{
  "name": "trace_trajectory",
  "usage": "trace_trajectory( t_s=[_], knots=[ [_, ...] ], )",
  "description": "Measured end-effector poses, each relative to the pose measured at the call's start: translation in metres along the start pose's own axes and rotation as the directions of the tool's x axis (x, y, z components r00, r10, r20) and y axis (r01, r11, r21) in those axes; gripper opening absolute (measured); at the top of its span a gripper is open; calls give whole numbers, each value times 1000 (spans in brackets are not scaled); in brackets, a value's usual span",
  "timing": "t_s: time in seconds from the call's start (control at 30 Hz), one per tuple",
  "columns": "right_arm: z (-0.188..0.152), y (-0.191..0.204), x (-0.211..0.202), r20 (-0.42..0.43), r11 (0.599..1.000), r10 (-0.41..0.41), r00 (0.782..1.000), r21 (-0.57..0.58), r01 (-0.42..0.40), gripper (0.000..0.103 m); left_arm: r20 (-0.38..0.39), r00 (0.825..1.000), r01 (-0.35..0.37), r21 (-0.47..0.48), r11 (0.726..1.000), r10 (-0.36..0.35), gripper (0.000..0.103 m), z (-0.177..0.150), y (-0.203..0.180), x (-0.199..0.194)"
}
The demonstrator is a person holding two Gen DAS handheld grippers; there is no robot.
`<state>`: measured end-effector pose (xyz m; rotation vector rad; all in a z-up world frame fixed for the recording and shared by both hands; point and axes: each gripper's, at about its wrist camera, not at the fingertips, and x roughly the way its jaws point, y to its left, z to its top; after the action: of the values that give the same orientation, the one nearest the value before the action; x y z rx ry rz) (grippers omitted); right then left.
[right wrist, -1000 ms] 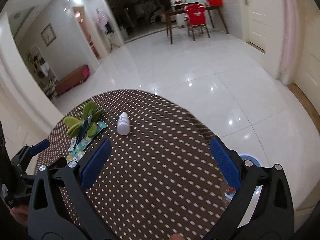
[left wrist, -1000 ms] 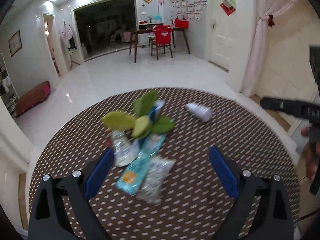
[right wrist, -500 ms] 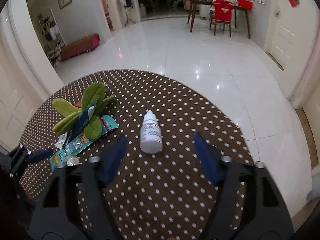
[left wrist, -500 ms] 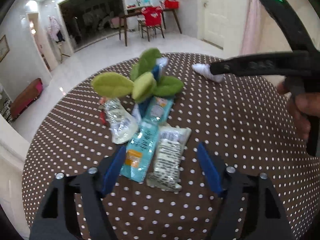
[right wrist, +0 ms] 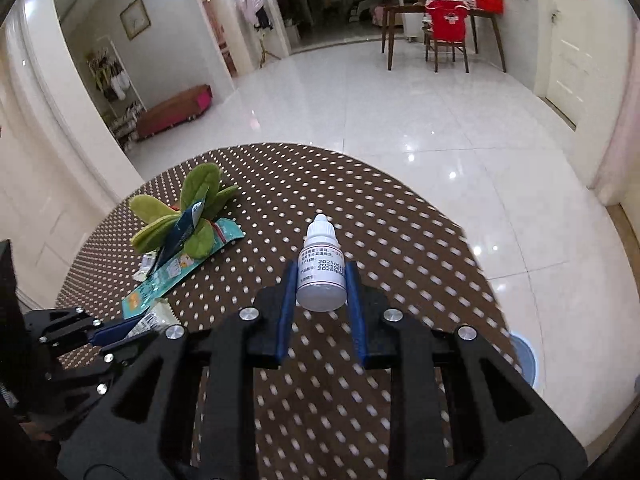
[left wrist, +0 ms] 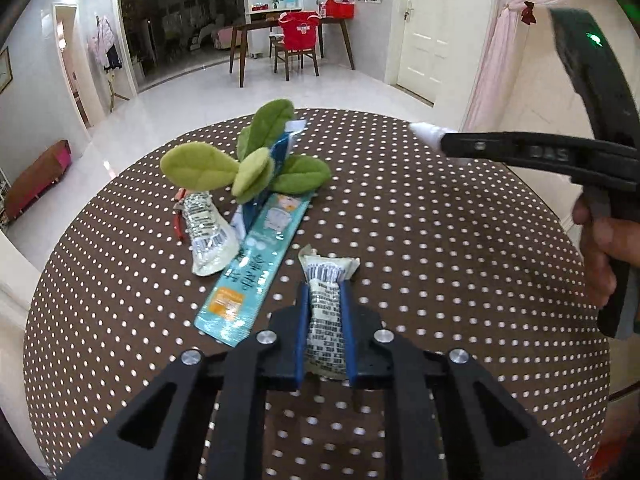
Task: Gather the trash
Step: 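Grasp the white-and-grey snack packet with the left tool while the right tool grasps the white dropper bottle, then carry the packet and bottle to the blue bin and release them inside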
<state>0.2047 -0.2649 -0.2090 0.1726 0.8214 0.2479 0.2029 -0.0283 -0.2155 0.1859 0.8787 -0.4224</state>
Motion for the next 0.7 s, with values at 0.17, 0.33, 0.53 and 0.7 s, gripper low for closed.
trace_trajectory(
  t_s=[0.17, 0.33, 0.53, 0.7],
  knots=[
    [-10, -23, -32, 49, 999, -11, 999, 49, 9, 24, 22, 1000, 17, -23, 1000, -17, 14, 0, -18, -6],
    [-23, -51, -62, 95, 994, -24, 995, 108, 13, 24, 45, 997, 56, -13, 998, -55, 14, 21, -54, -8],
    [-33, -98, -102, 154, 981, -76, 985, 191, 45, 24, 81, 989, 122, 9, 992, -123, 14, 56, -107, -8],
    [-47, -151, -138, 187, 952, -156, 970, 292, 97, 24, 87, 973, 205, 78, 976, -212, 14, 89, -169, 3]
  ],
)
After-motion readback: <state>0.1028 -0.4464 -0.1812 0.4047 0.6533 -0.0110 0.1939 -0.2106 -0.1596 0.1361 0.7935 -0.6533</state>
